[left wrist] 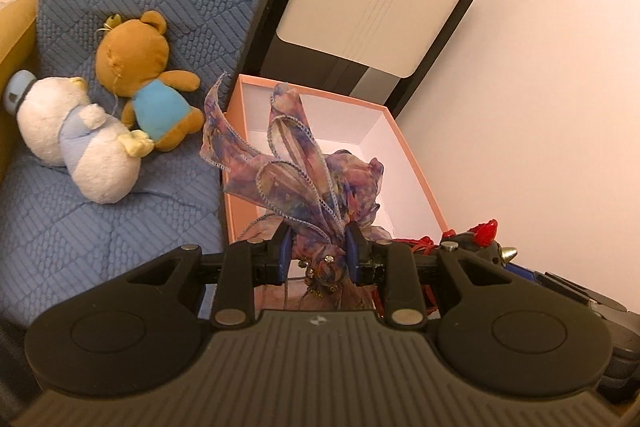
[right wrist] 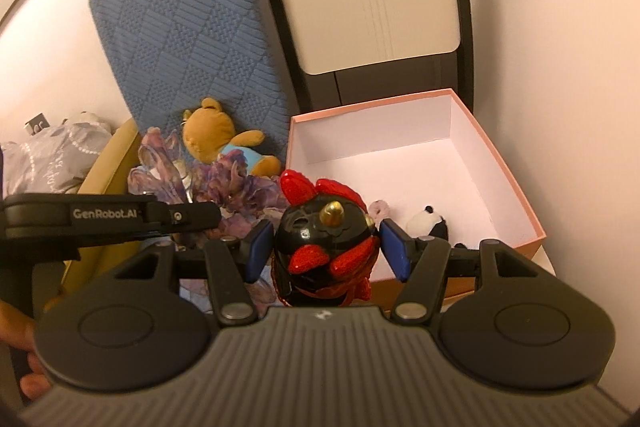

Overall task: Organize objects
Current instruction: 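Carry the ribbon bow and rooster over the box with both tools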

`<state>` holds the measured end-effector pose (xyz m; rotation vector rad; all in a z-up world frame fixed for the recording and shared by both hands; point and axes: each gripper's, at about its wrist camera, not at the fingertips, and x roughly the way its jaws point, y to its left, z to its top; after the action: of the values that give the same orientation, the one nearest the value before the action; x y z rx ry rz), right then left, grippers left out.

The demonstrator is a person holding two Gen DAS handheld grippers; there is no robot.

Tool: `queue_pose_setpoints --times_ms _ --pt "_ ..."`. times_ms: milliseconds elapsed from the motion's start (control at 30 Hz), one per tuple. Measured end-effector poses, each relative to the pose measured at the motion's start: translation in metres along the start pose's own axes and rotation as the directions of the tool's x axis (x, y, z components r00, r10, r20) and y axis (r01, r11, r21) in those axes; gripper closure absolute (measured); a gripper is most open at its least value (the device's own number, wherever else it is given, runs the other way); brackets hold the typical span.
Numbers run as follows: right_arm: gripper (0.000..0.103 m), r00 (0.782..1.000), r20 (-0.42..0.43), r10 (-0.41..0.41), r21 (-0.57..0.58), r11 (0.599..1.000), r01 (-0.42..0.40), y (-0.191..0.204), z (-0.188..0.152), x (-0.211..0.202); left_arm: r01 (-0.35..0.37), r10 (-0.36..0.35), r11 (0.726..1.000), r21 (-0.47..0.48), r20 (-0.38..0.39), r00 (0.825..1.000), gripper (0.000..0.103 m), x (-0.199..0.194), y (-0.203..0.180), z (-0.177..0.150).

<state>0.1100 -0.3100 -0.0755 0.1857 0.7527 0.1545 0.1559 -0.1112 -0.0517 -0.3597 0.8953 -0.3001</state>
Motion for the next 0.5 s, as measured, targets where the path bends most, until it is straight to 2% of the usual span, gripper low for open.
queue_pose_setpoints --times_ms 500 --pt "0.042 0.997 -0.07 -0.042 0.036 0.998 0.045 -0.062 0.023 0.075 -0.025 0.025 1.0 0.002 -0.088 0.996 0.071 0.102 -0.01 0.025"
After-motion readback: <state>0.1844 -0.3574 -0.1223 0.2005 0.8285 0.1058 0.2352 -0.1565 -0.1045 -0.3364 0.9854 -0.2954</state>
